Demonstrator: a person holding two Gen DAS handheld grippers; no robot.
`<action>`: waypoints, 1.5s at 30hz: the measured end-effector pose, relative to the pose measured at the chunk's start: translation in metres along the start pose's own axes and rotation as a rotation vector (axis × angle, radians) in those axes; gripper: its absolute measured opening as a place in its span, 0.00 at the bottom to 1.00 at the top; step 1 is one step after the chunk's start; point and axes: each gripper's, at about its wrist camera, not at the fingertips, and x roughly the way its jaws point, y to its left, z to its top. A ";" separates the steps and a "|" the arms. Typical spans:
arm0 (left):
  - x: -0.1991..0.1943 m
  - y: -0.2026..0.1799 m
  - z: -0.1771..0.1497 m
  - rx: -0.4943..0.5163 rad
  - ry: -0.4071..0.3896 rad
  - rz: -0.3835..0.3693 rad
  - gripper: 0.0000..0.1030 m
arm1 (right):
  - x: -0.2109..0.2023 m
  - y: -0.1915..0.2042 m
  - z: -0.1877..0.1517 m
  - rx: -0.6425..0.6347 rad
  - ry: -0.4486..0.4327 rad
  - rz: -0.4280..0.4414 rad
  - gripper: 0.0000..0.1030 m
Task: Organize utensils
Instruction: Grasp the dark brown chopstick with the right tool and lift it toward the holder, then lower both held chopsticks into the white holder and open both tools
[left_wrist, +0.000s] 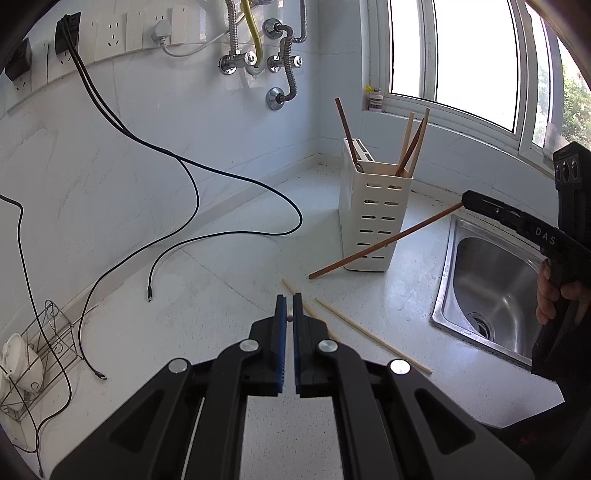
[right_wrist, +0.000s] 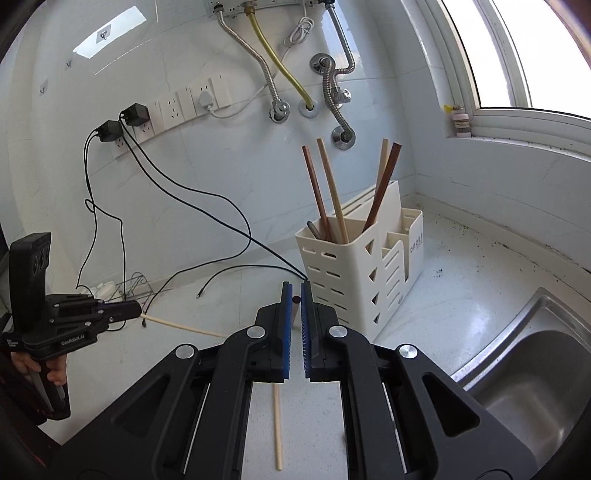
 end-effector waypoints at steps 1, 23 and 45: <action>0.000 0.000 0.000 0.000 -0.001 0.000 0.03 | 0.003 0.002 0.004 -0.003 -0.011 0.002 0.04; -0.004 0.019 0.028 -0.056 -0.096 0.028 0.03 | 0.031 0.021 0.058 -0.029 -0.121 0.034 0.04; -0.048 0.007 0.124 -0.059 -0.415 -0.126 0.02 | -0.020 0.033 0.140 -0.104 -0.332 0.056 0.04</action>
